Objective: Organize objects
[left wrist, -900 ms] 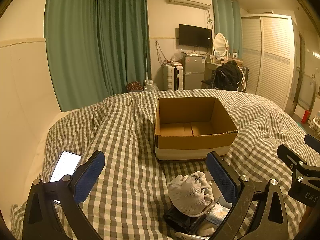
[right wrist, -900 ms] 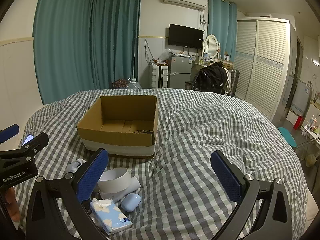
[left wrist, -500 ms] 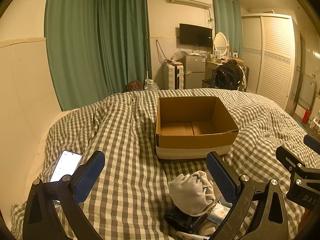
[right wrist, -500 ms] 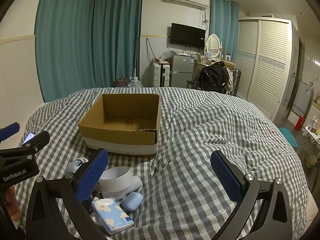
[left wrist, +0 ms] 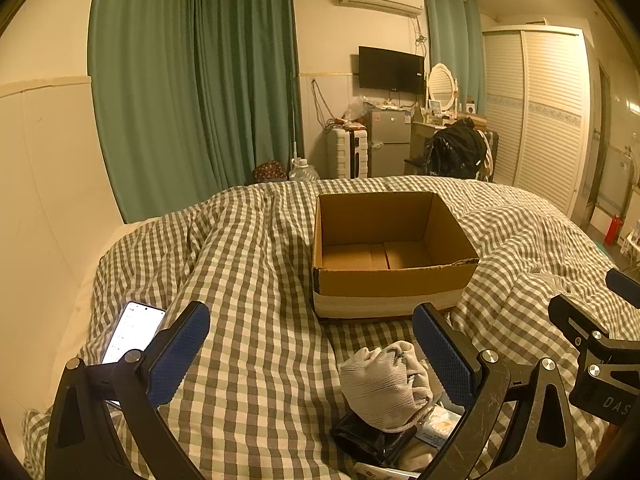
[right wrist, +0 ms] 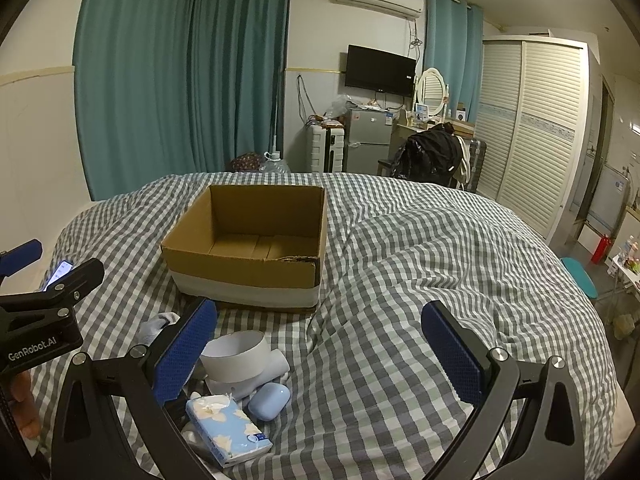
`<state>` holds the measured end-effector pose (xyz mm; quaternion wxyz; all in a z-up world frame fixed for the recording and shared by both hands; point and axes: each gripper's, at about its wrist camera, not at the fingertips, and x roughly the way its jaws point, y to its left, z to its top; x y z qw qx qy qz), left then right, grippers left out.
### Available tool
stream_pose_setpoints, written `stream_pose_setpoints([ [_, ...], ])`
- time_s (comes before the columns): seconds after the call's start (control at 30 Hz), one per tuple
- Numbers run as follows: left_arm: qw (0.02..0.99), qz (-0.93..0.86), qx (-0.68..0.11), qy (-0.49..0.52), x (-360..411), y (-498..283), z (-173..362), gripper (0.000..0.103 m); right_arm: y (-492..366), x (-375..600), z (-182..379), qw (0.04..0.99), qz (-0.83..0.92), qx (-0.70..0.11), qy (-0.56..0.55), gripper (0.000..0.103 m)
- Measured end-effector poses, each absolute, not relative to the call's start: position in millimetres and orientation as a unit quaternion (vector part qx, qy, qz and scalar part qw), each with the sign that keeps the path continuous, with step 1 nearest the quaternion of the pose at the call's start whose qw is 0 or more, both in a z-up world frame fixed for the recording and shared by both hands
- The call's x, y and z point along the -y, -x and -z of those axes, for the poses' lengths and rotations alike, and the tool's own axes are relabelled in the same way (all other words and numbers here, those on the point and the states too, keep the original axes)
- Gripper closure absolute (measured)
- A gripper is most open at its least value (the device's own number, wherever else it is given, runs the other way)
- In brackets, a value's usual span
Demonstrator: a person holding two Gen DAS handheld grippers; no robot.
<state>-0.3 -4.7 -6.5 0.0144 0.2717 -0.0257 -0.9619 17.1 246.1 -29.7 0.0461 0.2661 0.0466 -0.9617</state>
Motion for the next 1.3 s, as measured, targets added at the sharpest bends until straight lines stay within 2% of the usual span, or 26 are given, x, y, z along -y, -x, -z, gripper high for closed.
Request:
stream_pose_setpoints([
  [1.3, 0.018, 0.961, 0.022, -0.274, 4.9, -0.7, 5.6, 0.0, -22.1, -239.0, 29.2, 0.066, 0.96, -0.052, -0.266, 0.0],
])
